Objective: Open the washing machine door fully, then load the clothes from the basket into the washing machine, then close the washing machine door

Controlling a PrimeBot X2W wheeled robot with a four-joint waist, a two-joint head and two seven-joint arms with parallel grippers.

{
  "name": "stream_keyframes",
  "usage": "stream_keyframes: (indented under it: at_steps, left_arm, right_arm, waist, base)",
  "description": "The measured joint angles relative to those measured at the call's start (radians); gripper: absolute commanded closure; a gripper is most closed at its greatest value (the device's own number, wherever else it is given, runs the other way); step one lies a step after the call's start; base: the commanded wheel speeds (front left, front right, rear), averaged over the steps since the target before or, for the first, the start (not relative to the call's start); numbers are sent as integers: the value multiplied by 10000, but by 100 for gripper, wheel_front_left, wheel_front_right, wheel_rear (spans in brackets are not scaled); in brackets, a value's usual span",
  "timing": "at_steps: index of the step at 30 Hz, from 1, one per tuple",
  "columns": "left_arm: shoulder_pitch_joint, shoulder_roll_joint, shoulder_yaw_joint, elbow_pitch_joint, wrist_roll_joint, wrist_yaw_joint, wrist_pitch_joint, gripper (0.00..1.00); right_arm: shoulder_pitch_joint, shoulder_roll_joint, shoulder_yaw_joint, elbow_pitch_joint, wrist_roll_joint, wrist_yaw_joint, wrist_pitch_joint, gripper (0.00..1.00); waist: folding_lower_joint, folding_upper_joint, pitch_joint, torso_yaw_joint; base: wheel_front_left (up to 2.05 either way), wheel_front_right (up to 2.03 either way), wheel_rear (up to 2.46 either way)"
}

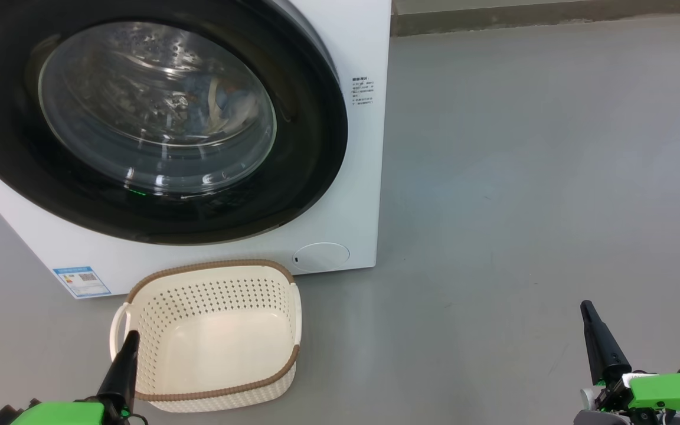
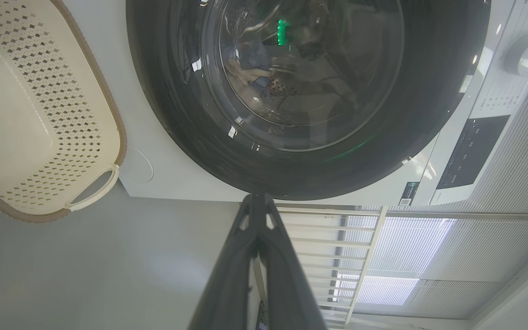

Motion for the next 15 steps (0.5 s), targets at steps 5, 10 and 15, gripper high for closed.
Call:
stream_keyframes:
  at_steps: [5,10,15]
  left_arm:
    - [0,0,0,0,0,0,0,100]
    - [0,0,0,0,0,0,0,100]
    - [0,0,0,0,0,0,0,100]
  right_arm:
    - [0,2,-2,0,0,0,0,100]
    - [0,6,-2,0,0,0,0,100]
    - [0,12,-4,2,-2,0,0,100]
  waist:
    - [0,0,0,0]
    - [0,0,0,0]
    - [0,0,0,0]
  base:
    - [0,0,0]
    - [0,0,0]
    - [0,0,0]
